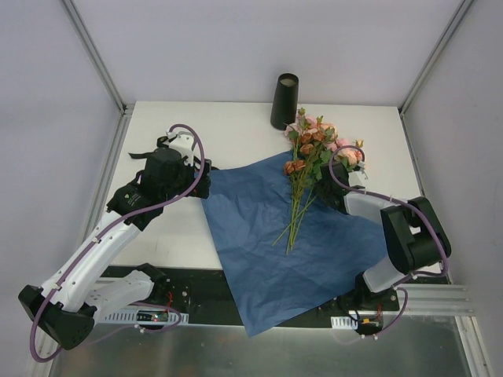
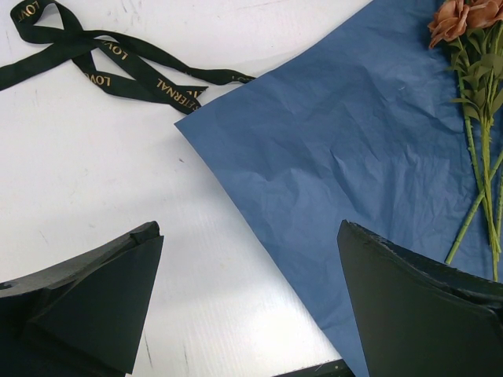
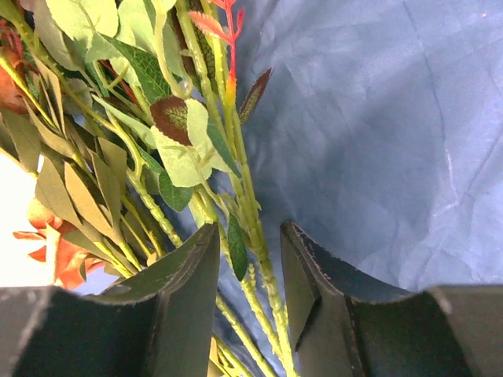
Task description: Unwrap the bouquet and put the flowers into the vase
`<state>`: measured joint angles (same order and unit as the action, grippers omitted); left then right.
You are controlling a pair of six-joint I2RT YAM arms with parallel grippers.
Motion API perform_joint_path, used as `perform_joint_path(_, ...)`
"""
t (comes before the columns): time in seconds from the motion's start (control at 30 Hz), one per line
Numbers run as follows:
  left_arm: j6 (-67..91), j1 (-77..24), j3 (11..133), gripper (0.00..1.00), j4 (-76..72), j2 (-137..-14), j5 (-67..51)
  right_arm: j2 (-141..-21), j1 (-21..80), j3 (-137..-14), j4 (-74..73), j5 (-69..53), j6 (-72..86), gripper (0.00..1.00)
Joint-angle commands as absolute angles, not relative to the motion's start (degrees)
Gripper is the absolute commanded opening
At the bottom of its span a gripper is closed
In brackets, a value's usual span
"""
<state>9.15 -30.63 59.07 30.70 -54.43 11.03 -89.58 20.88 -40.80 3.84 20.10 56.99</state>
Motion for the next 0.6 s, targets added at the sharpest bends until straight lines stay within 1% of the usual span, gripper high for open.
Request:
perform_joint_path(0.0, 8.52, -30.32, 58.89, 0.99, 29.18, -54.32, 11.25, -91.31, 20.48, -40.52, 6.33, 20.48, 58.45, 0.40)
perform_joint_path(0.1, 8.35, -30.32, 58.89, 0.99, 29.18, -54.40, 11.51, -91.84, 20.48, -40.17, 7.20, 20.74, 58.45, 0.34)
perform_joint_path(0.33, 8.35, -30.32, 58.97, 0.99, 29.18, -54.41, 11.69, -89.22, 20.65, -38.59, 10.19, 22.05, 55.02, 0.11)
perform_joint_path(0.43, 8.26, -30.32, 58.80, 0.99, 29.18, -54.05, 11.69, -86.58, 21.62, -38.85, 9.41, 24.51, 52.30, 0.07)
perform_joint_path(0.57, 8.17, -30.32, 58.80, 0.99, 29.18, -54.14, 12.30, -84.11, 24.60, -41.74, 4.50, 30.04, 46.95, 0.03)
